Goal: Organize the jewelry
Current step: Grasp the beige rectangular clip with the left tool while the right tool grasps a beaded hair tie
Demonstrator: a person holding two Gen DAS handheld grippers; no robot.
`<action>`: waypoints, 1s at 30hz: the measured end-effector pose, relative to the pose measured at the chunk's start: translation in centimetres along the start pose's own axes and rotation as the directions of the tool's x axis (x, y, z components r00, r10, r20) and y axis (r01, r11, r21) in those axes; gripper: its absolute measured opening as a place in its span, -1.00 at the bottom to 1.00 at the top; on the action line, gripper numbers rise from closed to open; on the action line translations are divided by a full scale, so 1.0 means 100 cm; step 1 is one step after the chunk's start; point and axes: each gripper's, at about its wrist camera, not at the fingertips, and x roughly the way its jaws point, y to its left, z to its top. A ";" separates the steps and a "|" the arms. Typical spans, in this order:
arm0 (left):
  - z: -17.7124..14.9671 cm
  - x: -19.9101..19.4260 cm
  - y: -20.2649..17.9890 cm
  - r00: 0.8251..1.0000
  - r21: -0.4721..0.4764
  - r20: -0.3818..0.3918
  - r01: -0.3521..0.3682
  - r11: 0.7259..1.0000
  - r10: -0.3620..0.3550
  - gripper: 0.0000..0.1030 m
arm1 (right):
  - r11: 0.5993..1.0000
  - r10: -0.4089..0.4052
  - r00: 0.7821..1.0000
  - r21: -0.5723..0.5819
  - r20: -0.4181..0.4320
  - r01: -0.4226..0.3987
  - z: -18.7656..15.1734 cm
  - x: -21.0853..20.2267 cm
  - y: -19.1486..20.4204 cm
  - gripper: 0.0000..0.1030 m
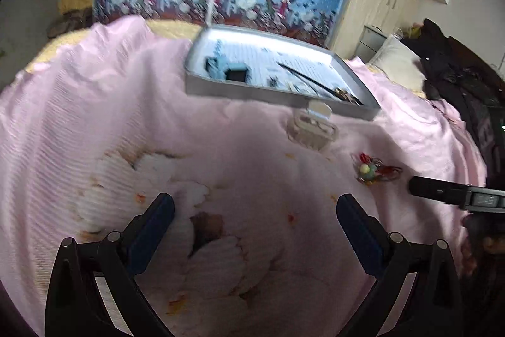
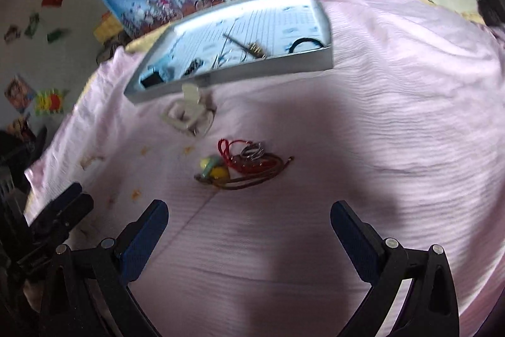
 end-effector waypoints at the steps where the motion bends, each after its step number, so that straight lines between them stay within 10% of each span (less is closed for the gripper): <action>1: 0.000 0.002 0.000 1.000 0.000 -0.002 0.011 1.000 -0.011 0.96 | 1.000 -0.006 1.000 0.001 -0.001 0.006 0.001 0.002 0.000 1.00; 18: 0.053 0.077 -0.043 0.992 0.163 -0.093 0.095 0.982 -0.081 0.94 | 0.928 0.230 0.973 0.305 -0.016 -0.214 0.020 0.027 -0.059 -0.60; 24: 0.058 0.111 -0.048 0.992 0.152 -0.111 0.080 0.985 -0.064 0.94 | 0.894 0.274 0.962 0.368 0.005 -0.256 0.021 0.030 -0.075 -0.87; 30: 0.062 0.118 -0.044 0.993 0.120 -0.099 0.079 0.990 -0.067 0.93 | 0.954 0.187 0.980 0.227 0.060 -0.196 0.037 0.018 -0.061 -0.89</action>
